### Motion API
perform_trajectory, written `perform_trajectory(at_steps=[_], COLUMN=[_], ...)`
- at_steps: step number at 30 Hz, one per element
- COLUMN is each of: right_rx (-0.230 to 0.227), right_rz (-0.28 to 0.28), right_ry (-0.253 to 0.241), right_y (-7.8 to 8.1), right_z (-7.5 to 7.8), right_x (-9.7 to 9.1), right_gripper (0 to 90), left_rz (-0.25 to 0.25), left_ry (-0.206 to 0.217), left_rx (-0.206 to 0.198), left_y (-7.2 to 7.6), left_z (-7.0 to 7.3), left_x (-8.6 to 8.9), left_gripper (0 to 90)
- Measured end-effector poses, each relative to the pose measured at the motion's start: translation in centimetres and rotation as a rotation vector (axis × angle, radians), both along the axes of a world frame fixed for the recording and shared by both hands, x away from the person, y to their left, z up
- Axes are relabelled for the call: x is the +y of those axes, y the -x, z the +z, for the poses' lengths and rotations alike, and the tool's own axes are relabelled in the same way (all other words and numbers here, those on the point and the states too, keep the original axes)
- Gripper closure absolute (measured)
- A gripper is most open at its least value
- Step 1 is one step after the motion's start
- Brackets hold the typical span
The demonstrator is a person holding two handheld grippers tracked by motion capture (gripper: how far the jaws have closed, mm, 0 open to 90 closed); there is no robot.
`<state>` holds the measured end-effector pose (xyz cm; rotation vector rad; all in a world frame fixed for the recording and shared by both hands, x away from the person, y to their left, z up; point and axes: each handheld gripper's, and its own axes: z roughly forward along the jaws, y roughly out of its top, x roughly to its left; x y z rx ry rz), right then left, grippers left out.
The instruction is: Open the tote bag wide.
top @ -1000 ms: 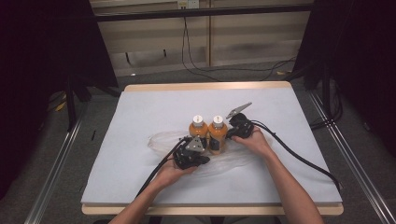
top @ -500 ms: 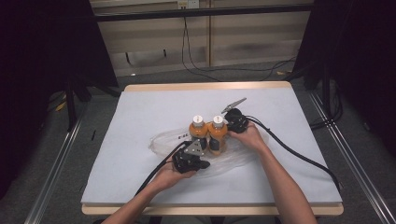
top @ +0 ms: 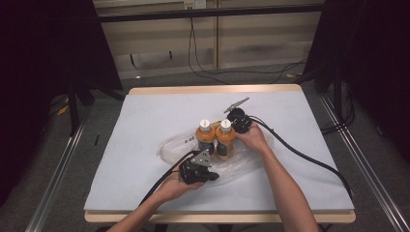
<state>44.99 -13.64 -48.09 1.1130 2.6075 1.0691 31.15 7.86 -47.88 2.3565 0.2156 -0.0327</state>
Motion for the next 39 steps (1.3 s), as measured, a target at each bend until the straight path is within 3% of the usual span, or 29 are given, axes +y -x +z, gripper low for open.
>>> perform_trajectory(at_steps=[1,3,5,6,7,8,11,15,16,18,20,21,22,26,29,30,31,35,39], right_rx=[-0.004,-0.008,-0.009,-0.01,-0.004,-0.009,-0.005,-0.021,-0.018,-0.022,-0.027,-0.021,-0.019,-0.022,-0.03,-0.034,-0.034,-0.032,-0.042], right_rz=[0.005,0.0,-0.002,-0.004,-0.015,-0.012,-0.019,-0.032,-0.038,-0.046,-0.056,-0.069,-0.083,-0.091,-0.095,-0.096,-0.098,-0.118,-0.13], right_ry=[0.005,0.012,0.018,0.021,0.016,0.011,0.009,0.01,0.008,0.011,0.009,0.008,0.012,0.031,0.041,0.048,0.049,0.054,0.066], right_y=[-0.1,-0.2,-0.4,-0.6,-0.7,-0.9,-1.2,-1.4,-1.5,-1.8,-2.0,-2.2,-2.3,-2.5,-2.6,-2.6,-2.7,-3.2,-3.7], right_z=[0.0,0.0,0.0,0.1,0.0,0.0,0.0,-0.1,-0.1,-0.1,-0.2,-0.2,-0.2,0.0,0.0,0.0,0.0,0.0,0.0], right_x=[0.0,0.2,0.4,0.5,0.6,0.6,0.8,1.1,1.2,1.3,1.5,1.5,1.7,2.1,2.2,2.3,2.3,2.4,2.4], right_gripper=[90.0,90.0,90.0,90.0,90.0,90.0,90.0,90.0,90.0,90.0,90.0,90.0,90.0,90.0,90.0,90.0,90.0,90.0,90.0], left_rz=[-0.01,-0.005,-0.013,-0.022,-0.024,-0.024,-0.029,-0.042,-0.042,-0.054,-0.059,-0.065,-0.067,-0.064,-0.072,-0.07,-0.078,-0.077,-0.084], left_ry=[-0.02,-0.003,0.023,-0.017,0.007,-0.007,0.012,-0.011,0.013,-0.011,0.012,0.02,0.001,0.018,0.001,0.019,-0.019,0.017,0.004], left_rx=[0.002,0.004,0.041,0.023,0.015,0.009,0.023,0.027,0.032,0.04,0.058,0.052,0.04,0.03,0.035,0.03,0.024,0.02,0.014], left_y=[-0.1,0.0,0.0,0.1,0.3,0.4,0.5,0.8,0.9,0.9,1.0,1.1,1.1,1.3,1.2,1.3,1.3,1.6,1.6], left_z=[0.2,0.0,-0.1,0.1,0.0,0.1,-0.1,0.1,0.0,0.1,0.0,-0.1,0.1,-0.1,0.0,-0.1,0.2,0.0,0.1], left_x=[0.1,0.1,0.2,0.3,0.2,0.2,0.3,0.3,0.2,0.2,0.1,0.1,0.1,0.0,0.1,0.0,0.1,0.0,0.0], left_gripper=[90.0,90.0,90.0,90.0,90.0,90.0,90.0,90.0,90.0,90.0,90.0,90.0,90.0,90.0,90.0,90.0,90.0,90.0,90.0])
